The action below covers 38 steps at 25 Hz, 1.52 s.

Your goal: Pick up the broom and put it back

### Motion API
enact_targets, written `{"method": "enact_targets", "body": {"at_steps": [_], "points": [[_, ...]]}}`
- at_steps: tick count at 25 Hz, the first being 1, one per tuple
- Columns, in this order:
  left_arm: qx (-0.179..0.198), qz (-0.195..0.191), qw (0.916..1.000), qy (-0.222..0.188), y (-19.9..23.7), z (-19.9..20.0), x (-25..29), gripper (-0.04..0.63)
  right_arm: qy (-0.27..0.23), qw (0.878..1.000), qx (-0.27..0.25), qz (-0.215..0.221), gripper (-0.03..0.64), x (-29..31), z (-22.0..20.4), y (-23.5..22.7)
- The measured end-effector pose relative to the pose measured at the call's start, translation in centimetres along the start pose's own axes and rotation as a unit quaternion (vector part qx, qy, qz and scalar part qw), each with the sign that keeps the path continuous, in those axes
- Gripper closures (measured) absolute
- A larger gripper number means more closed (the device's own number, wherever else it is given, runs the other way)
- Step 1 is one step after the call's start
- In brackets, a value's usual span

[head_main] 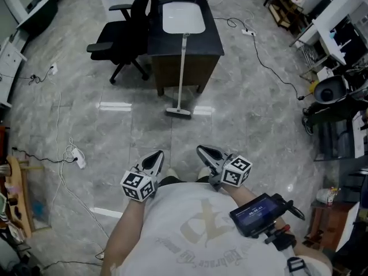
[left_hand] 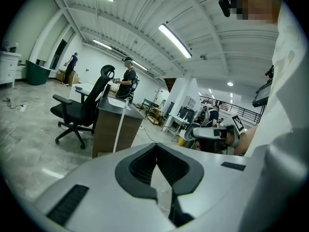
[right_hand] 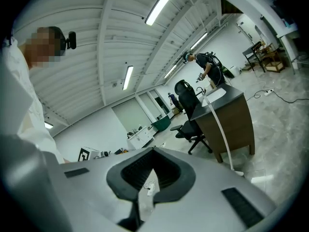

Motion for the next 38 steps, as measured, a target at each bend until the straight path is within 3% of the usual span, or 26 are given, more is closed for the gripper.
{"method": "enact_targets", "body": {"at_steps": [9, 14, 28, 33, 38], "points": [[-0.032, 0.025, 0.9991, -0.015, 3.4, -0.9, -2.1, 0.584, 0.024, 0.999, -0.036, -0.003, 0.600, 3.5, 0.1, 1.2], [-0.047, 0.033, 0.9983, -0.009, 3.7, -0.7, -1.2, 0.584, 0.040, 0.999, -0.030, -0.003, 0.600, 4.4, 1.2, 0.1], [-0.044, 0.089, 0.9945, 0.032, 7.1, 2.4, 5.3, 0.584, 0.056, 0.997, -0.011, 0.050, 0.600, 10.4, 5.8, -7.6], [-0.037, 0.083, 0.9951, 0.038, 7.3, 4.8, 9.5, 0.583, 0.064, 0.997, -0.004, 0.051, 0.600, 11.2, 7.6, -11.4], [-0.035, 0.103, 0.9935, 0.035, 8.5, 7.0, 12.2, 0.583, 0.080, 0.996, -0.010, 0.046, 0.600, 11.5, 8.8, -14.3]]}}
Point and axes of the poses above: the fingertips, and each gripper's own axes: x forward along the fingers, y to its left, z out of its top, the point moved 1 cm from there along -x, backward along the fingers
